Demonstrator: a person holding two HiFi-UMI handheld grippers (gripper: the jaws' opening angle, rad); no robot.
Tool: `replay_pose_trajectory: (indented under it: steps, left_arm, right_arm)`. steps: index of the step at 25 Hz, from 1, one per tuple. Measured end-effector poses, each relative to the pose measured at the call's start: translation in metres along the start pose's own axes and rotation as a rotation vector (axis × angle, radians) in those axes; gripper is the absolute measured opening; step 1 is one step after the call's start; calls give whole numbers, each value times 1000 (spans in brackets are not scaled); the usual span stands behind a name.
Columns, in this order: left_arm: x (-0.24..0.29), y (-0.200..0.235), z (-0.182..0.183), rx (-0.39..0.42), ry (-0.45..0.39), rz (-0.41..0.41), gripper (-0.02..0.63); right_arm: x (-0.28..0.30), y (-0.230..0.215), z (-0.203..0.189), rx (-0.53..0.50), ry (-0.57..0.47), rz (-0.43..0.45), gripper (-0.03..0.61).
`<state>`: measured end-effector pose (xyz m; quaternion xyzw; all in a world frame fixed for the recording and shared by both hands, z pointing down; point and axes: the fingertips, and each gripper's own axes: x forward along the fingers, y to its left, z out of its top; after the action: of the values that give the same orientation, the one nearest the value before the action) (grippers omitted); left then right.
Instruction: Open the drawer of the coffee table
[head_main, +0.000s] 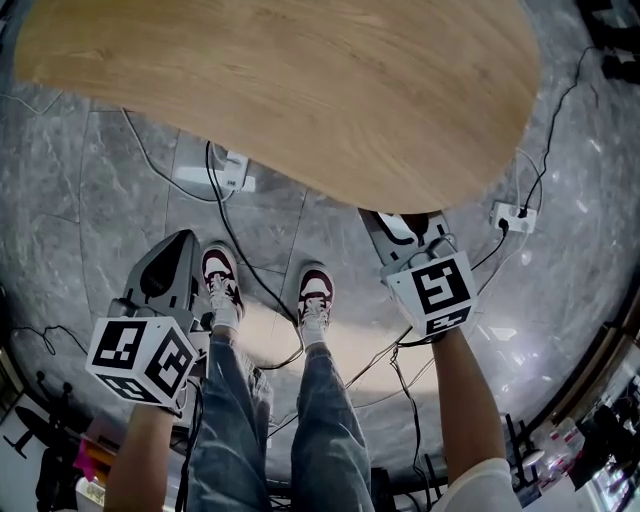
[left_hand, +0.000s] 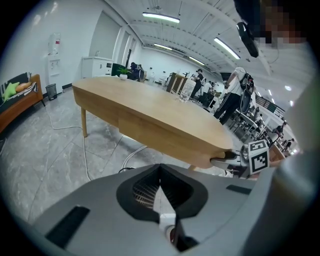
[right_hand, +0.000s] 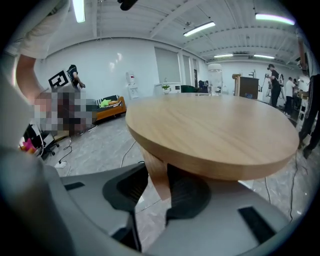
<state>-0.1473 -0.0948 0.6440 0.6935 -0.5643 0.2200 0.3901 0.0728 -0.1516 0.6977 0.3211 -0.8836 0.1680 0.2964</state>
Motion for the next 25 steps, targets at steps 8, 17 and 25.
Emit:
replay_pose_trajectory:
  steps: [8,17,25]
  left_arm:
    - [16,-9,-4,-24,0,22,-6]
    - [21,-20,-8,-55,-5,26,-6]
    - [-15,13,-22,-116,-8,128,-6]
  right_arm:
    - [-2,-1,3,-23,-46,34,110]
    - [-31,82,-14,-196,42,275,86]
    - [-46,122,-20,-130,35,299,86]
